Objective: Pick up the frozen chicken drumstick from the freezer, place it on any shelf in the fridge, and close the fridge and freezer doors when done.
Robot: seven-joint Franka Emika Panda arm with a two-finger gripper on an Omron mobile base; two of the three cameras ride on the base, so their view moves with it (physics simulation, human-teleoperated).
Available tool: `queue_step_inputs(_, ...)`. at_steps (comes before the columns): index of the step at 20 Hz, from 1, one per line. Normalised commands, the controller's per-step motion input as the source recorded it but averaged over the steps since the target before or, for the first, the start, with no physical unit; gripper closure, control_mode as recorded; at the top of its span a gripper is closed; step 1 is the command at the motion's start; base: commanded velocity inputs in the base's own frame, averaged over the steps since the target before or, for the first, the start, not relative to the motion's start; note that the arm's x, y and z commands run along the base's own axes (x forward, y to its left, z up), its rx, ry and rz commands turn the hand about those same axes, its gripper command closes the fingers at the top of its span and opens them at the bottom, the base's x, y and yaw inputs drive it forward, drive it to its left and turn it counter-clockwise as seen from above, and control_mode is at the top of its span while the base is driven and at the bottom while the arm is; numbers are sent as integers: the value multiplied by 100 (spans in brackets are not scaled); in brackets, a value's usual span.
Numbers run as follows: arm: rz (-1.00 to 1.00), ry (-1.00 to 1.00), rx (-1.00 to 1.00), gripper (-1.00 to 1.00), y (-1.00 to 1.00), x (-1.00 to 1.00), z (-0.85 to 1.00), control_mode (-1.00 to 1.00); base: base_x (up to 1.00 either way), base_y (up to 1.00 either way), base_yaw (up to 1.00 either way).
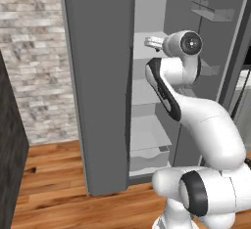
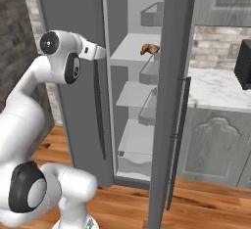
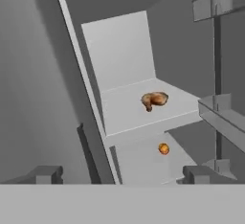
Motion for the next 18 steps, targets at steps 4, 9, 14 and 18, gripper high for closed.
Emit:
queue_step_inputs(4,0,24,5,-100,0,-100,18,-100,0,0,0)
queue_step_inputs(9,0,1,0,-100,-2,-100,-27,-100,0,0,0)
queue_step_inputs(14,0,-6,1,-100,-75,-100,-39,-100,0,0,0)
queue_step_inputs(18,0,-5,9,-100,-100,-100,-28,-100,0,0,0)
